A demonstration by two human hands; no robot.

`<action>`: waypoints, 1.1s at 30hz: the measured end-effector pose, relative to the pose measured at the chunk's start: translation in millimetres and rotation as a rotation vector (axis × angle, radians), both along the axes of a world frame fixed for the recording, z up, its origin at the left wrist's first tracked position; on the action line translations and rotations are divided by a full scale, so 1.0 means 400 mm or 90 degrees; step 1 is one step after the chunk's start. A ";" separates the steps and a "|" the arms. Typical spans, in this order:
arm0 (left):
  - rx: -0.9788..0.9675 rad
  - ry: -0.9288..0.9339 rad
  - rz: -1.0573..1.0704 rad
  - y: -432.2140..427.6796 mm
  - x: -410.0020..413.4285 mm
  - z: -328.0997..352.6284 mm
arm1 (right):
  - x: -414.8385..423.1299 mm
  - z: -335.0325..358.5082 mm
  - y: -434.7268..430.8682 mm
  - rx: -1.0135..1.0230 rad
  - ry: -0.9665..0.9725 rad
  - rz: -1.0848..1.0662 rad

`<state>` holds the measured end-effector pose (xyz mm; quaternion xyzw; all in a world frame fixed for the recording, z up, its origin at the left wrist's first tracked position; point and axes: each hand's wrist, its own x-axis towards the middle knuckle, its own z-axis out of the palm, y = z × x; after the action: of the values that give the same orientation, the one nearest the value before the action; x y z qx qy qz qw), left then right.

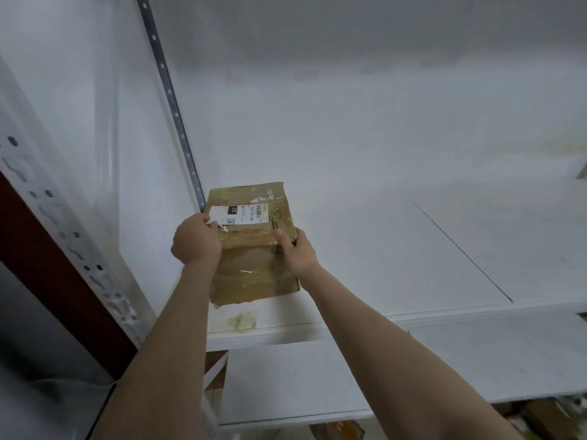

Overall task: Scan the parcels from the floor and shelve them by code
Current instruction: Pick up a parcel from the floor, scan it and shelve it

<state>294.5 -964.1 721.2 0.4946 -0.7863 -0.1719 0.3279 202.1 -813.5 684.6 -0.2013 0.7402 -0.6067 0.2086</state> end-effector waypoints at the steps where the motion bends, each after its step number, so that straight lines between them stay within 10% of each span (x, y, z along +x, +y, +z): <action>1: -0.030 -0.020 0.000 0.001 0.000 0.001 | -0.001 -0.003 0.008 -0.002 -0.005 0.008; 15: -0.230 -0.124 -0.309 0.460 -0.180 -0.061 | -0.047 -0.091 0.416 -0.094 -0.006 -0.277; 33: -0.164 -0.426 -0.877 1.657 -0.185 -0.471 | 0.218 -0.460 1.714 0.056 -0.183 -0.812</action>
<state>220.6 -301.4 532.8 -0.1220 -0.9874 -0.0855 -0.0526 289.3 -127.9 500.7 0.3694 0.7032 -0.6012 -0.0874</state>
